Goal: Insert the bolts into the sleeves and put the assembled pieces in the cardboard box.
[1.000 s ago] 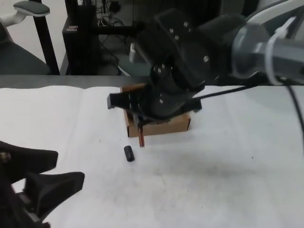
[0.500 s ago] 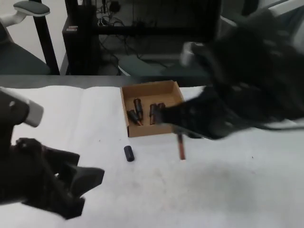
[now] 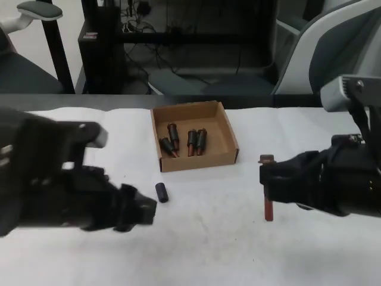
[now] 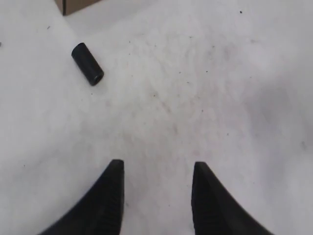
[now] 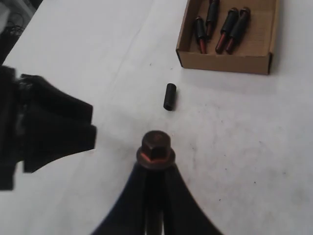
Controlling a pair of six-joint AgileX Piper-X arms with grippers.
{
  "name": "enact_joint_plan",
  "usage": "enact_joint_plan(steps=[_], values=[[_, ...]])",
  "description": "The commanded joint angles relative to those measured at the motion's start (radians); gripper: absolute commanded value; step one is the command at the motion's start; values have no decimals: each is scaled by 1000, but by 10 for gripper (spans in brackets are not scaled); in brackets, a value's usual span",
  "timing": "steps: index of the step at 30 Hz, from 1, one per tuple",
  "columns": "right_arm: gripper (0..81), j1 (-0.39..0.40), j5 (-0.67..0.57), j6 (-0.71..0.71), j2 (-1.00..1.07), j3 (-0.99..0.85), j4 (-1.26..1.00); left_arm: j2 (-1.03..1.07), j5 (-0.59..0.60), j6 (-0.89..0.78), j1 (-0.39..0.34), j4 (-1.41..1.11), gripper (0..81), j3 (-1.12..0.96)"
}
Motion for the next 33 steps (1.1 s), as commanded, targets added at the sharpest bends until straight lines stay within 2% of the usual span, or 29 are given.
enact_joint_plan(steps=[1,10,14,19,24,33], values=[[4,-2,-36,-8,-14,1,-21,118,-53,-42,-4,-17,448,-94],[4,-2,-60,-8,-14,1,-27,352,-110,-164,-4,54,448,-322],[4,-5,-62,-8,-9,1,-61,404,-209,-173,-18,153,448,-380],[4,-33,-106,-4,37,-2,-133,432,-294,-287,-45,162,448,-403],[4,-62,-173,24,106,-2,-205,468,-292,-371,-52,157,448,-420],[4,-62,-193,22,137,-4,-224,547,-269,-455,-52,157,448,-467]])
